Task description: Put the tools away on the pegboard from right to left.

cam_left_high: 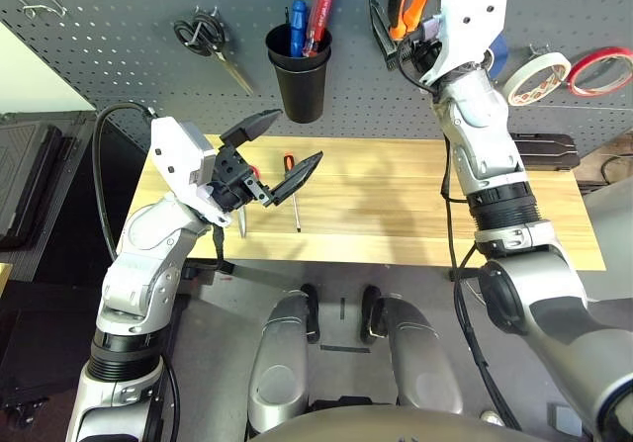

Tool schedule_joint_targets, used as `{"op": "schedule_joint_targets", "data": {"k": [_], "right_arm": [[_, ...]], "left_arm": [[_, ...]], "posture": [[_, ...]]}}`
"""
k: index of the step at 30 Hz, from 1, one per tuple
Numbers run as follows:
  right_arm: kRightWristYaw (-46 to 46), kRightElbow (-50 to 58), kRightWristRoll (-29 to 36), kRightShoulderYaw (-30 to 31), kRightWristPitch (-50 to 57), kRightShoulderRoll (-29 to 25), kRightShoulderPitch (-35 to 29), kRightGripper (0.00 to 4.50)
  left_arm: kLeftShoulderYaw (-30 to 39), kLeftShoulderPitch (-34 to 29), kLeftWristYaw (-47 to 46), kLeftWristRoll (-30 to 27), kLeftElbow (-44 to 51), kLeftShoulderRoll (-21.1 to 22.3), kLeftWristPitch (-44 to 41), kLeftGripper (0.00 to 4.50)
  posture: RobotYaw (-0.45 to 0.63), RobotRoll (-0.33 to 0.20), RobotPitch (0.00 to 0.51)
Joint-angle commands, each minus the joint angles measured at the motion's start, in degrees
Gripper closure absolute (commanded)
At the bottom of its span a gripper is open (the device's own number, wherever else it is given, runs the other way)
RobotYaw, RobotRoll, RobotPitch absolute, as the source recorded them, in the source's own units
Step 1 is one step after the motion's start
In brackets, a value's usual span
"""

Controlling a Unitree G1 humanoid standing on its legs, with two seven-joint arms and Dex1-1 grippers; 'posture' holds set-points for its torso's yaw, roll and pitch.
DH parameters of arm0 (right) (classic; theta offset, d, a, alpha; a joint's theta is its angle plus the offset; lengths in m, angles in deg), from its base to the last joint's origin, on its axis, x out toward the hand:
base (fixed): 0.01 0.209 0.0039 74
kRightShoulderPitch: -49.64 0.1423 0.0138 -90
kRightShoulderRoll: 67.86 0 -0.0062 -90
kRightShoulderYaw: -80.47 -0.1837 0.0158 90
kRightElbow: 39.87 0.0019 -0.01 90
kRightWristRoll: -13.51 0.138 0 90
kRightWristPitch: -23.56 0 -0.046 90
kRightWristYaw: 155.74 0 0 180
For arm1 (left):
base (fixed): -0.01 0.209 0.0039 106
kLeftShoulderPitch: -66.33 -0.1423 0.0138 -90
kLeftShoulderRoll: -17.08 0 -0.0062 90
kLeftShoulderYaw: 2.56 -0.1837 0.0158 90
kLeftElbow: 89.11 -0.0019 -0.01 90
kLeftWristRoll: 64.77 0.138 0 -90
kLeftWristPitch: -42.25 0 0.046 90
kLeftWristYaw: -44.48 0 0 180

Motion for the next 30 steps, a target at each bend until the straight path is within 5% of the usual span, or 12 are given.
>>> {"op": "schedule_joint_targets", "data": {"k": [1,7,15,30], "right_arm": [[-1.88,6.88,-0.27,0.39,-3.29,-2.00,-3.49,0.02],[-5.43,19.09,-0.09,0.49,-8.37,-6.48,-12.30,0.02],[-13.73,33.07,4.08,2.17,8.51,-13.48,-26.95,0.02],[-29.43,32.69,13.97,1.19,29.23,-27.09,-40.60,0.02]], "left_arm": [[0.10,-1.30,0.11,0.10,1.61,0.29,-0.06,0.00],[0.34,-1.93,0.01,0.18,1.51,0.34,-0.06,0.00],[0.46,-3.59,0.18,1.13,-0.06,0.57,0.19,0.00],[-0.50,-6.25,-3.57,8.83,-6.04,0.11,0.21,0.00]], "posture": [[0.15,0.000,0.257],[0.15,0.000,0.262],[0.13,0.000,0.270],[0.11,0.000,0.291]]}}
